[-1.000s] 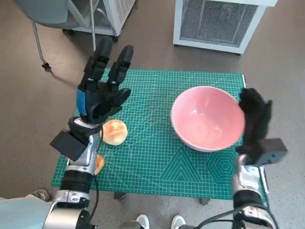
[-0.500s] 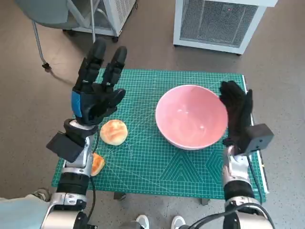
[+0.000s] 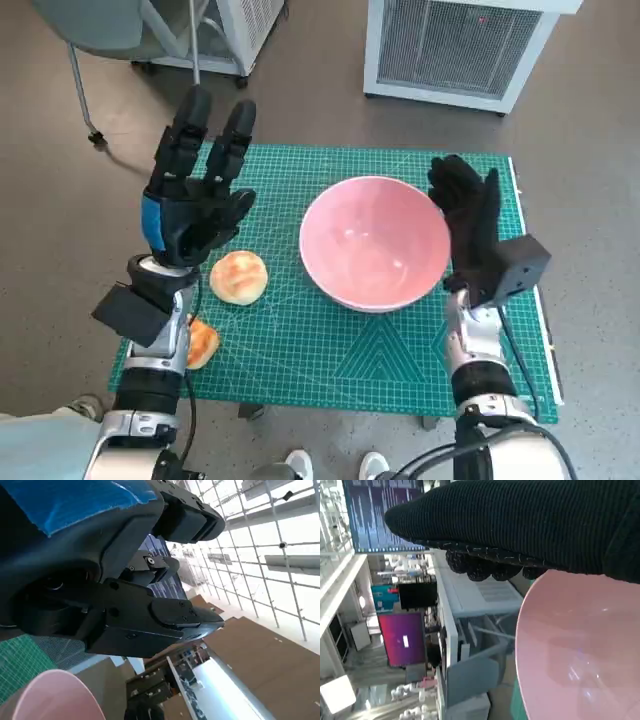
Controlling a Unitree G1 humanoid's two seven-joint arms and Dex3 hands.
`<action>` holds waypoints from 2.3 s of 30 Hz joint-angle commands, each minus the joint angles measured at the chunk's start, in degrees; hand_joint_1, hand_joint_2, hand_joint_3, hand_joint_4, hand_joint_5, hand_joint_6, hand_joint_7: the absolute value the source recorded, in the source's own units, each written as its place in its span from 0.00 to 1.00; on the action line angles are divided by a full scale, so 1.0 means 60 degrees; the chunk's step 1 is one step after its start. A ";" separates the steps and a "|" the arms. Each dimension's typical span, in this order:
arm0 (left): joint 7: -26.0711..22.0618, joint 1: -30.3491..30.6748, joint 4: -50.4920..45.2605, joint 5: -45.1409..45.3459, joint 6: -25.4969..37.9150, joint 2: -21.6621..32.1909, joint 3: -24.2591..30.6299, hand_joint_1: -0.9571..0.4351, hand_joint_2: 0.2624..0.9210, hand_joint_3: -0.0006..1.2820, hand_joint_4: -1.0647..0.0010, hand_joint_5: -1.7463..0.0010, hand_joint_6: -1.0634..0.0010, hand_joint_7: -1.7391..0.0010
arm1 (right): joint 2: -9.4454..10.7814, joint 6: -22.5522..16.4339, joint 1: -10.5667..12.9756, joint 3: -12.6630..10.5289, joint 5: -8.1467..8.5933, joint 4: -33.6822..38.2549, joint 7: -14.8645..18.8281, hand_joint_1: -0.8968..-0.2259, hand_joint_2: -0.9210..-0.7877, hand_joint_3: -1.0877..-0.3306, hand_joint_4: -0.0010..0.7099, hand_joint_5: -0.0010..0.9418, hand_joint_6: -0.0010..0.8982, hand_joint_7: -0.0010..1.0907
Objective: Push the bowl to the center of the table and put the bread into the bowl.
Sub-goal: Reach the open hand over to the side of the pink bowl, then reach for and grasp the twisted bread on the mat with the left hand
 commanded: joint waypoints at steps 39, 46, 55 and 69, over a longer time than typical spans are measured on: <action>-0.4024 0.2540 -0.2730 -0.0761 0.1400 0.5976 0.1211 0.54 0.99 0.04 0.76 1.00 0.64 1.00 | -0.0306 -0.1924 0.2097 0.1160 -0.0496 -0.6496 -0.0001 0.59 0.00 0.33 0.44 0.01 0.00 0.61; -0.5312 0.2762 -0.2989 -0.0708 0.2134 0.6957 0.1064 0.58 0.98 0.02 0.78 1.00 0.64 1.00 | -0.0322 -0.1563 0.2350 0.1369 -0.0682 -0.7094 -0.0112 0.60 0.00 0.32 0.45 0.02 0.00 0.61; -0.5713 0.3331 -0.3967 0.0407 0.2722 0.7614 0.0721 0.58 0.97 0.01 0.78 1.00 0.65 1.00 | -0.0347 -0.1366 0.2329 0.1393 -0.0811 -0.7040 -0.0208 0.61 0.00 0.32 0.45 0.02 0.00 0.62; -0.5665 0.3401 -0.4714 0.2561 0.2948 0.7791 -0.0397 0.58 0.95 0.00 0.81 1.00 0.67 1.00 | -0.0363 -0.1170 0.2362 0.1467 -0.0788 -0.7169 -0.0221 0.60 0.00 0.32 0.45 0.02 0.00 0.62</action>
